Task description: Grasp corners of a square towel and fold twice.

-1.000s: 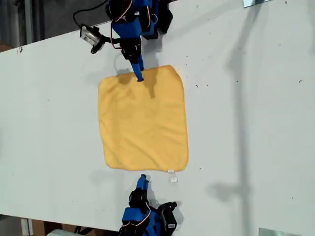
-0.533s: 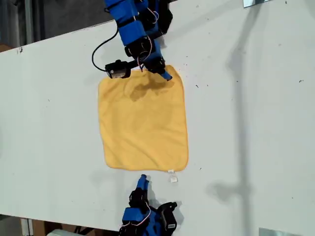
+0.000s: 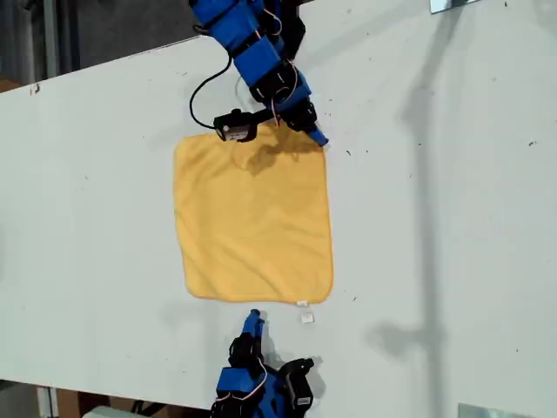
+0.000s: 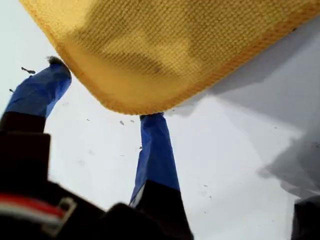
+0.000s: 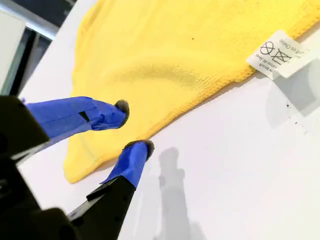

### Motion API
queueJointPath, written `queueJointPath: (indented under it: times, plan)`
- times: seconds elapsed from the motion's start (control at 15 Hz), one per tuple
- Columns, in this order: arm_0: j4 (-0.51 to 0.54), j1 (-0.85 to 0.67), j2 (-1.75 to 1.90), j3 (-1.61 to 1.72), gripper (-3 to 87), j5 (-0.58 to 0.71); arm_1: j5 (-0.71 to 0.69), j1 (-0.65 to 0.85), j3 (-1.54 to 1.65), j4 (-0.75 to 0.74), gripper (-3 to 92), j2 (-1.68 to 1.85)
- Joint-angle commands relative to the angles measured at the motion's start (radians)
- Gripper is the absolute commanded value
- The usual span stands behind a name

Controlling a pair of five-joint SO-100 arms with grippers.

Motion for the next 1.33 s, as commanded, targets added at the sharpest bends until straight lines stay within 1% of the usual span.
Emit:
queueJointPath:
  times: [0.0, 0.27, 0.33, 0.47, 0.53, 0.6, 0.67, 0.73, 0.8, 0.87, 0.93, 1.0, 1.07, 1.13, 1.2, 1.27]
  plan:
    - [-0.006, 0.021, 0.006, 0.008, 11.1, -0.018, -0.003, 0.006, -0.049, -0.035, 30.9, -0.040]
    - [-0.005, 0.028, 0.006, 0.008, 10.9, -0.023, -0.075, 0.087, -0.060, -0.018, 30.0, -0.028]
    - [-0.005, 0.028, 0.006, 0.008, 10.9, -0.025, -0.089, 0.109, -0.061, 0.000, 27.3, -0.012]
    - [-0.005, 0.028, 0.006, 0.008, 10.9, -0.023, -0.100, 0.133, -0.058, 0.009, 6.7, -0.008]
    - [-0.005, 0.029, 0.006, 0.008, 10.8, -0.023, -0.100, 0.133, -0.058, 0.003, 0.0, -0.015]
    - [-0.011, 0.038, 0.006, 0.008, 10.8, -0.015, -0.097, 0.121, -0.058, -0.003, 0.0, -0.018]
    - [-0.026, 0.078, 0.006, -0.005, 10.9, 0.002, -0.091, 0.110, -0.060, -0.005, 0.0, -0.018]
    - [-0.012, 0.118, 0.000, -0.015, 10.6, -0.023, -0.089, 0.109, -0.060, -0.006, 0.0, -0.015]
    - [0.023, 0.158, -0.018, -0.035, 9.8, -0.072, -0.094, 0.117, -0.061, -0.008, 0.0, -0.014]
    - [0.023, 0.224, -0.037, -0.061, 9.0, -0.114, -0.100, 0.126, -0.061, -0.014, 0.0, -0.014]
    - [-0.038, 0.288, -0.106, -0.094, 8.3, -0.153, -0.106, 0.133, -0.060, -0.021, 0.0, -0.018]
    - [-0.193, 0.345, -0.310, -0.133, 8.7, -0.179, -0.109, 0.137, -0.058, -0.026, 0.0, -0.021]
    - [-0.347, 0.410, -0.710, -0.270, 10.4, -0.219, -0.112, 0.133, -0.058, -0.031, 0.0, -0.025]
    - [-0.350, 0.468, -1.184, -0.571, 12.3, -0.221, -0.112, 0.127, -0.057, -0.034, 0.0, -0.025]
    - [-0.291, 0.492, -1.549, -0.888, 14.3, -0.173, -0.110, 0.121, -0.057, -0.034, 0.0, -0.026]
    - [-0.238, 0.499, -1.784, -1.120, 15.7, -0.141, -0.101, 0.109, -0.052, -0.038, 0.0, -0.026]
